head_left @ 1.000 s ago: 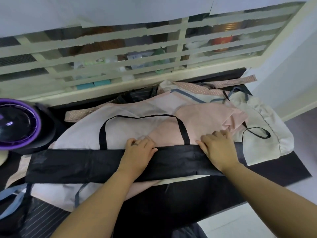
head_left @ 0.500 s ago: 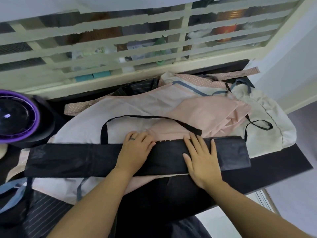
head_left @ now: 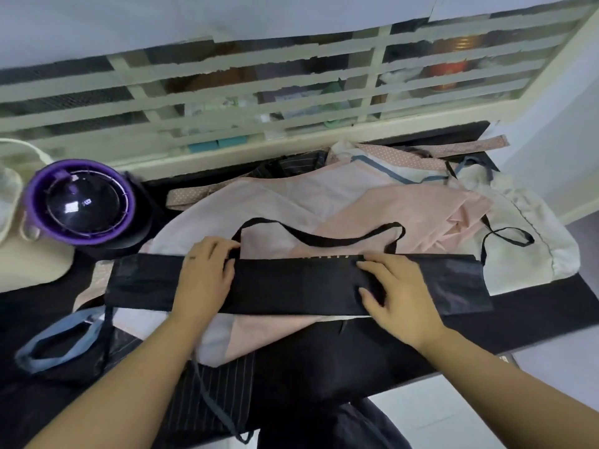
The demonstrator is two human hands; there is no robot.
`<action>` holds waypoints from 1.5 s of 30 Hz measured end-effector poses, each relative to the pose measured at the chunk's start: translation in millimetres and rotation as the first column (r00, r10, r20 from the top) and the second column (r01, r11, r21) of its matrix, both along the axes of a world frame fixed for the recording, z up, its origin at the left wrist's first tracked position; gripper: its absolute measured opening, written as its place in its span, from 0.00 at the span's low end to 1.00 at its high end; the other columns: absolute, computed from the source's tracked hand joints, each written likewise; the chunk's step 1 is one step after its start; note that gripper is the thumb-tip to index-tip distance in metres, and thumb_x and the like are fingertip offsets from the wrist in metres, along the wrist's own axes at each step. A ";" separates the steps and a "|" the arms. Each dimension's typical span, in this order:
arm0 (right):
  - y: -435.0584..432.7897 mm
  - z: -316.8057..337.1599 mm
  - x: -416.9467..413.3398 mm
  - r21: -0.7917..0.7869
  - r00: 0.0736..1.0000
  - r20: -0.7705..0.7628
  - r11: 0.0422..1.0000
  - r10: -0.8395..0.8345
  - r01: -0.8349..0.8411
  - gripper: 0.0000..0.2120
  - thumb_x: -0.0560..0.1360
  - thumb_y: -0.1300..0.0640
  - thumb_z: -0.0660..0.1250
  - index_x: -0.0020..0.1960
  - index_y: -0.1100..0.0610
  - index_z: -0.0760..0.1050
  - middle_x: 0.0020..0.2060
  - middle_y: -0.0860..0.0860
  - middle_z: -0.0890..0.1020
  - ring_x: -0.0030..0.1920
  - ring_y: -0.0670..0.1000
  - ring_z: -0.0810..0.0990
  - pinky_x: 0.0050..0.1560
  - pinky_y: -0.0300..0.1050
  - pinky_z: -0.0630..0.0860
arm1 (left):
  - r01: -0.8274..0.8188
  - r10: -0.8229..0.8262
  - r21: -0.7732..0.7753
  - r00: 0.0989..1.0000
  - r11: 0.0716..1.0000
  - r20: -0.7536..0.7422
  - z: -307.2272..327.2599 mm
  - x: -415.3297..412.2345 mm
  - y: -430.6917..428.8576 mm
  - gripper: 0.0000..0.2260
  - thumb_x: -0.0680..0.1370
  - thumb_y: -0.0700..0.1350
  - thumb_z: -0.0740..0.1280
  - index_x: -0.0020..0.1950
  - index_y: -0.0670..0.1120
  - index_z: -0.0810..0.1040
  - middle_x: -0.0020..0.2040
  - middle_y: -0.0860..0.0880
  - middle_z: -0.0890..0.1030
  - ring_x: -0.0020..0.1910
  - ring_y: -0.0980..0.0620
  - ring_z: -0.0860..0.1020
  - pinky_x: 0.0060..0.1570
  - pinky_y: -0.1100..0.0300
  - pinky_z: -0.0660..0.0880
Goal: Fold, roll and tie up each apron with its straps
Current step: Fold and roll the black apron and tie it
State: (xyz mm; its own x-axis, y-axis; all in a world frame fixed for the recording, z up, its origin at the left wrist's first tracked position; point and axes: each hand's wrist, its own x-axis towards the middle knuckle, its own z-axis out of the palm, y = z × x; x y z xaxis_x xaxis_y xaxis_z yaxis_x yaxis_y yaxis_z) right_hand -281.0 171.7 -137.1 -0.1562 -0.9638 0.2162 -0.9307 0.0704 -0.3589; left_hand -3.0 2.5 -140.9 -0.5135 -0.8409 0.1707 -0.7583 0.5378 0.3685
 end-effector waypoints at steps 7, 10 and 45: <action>-15.6 -7.3 42.5 0.364 0.941 -0.115 0.895 0.318 -0.258 0.30 0.62 0.50 0.55 0.62 0.55 0.77 0.59 0.52 0.79 0.56 0.56 0.78 0.58 0.53 0.76 | 0.479 -0.475 0.047 0.848 0.877 0.235 -11.0 25.5 30.3 0.20 0.76 0.55 0.59 0.60 0.46 0.79 0.57 0.48 0.78 0.56 0.51 0.74 0.58 0.52 0.76; -14.4 -9.0 45.1 0.341 0.944 -0.114 0.905 0.308 -0.254 0.27 0.65 0.50 0.56 0.61 0.55 0.78 0.59 0.52 0.79 0.56 0.55 0.79 0.59 0.53 0.76 | 0.481 -0.468 0.013 0.845 0.876 0.258 -11.0 26.0 35.1 0.20 0.72 0.49 0.63 0.61 0.46 0.79 0.59 0.48 0.78 0.58 0.52 0.73 0.63 0.51 0.71; -58.7 -7.9 6.5 0.553 0.927 -0.354 0.827 0.123 0.101 0.09 0.78 0.53 0.47 0.43 0.51 0.64 0.43 0.50 0.78 0.49 0.54 0.78 0.44 0.46 0.56 | 0.201 -0.141 -0.228 0.956 0.953 0.255 4.0 25.6 8.7 0.11 0.73 0.41 0.68 0.54 0.47 0.77 0.53 0.47 0.79 0.51 0.44 0.78 0.59 0.43 0.68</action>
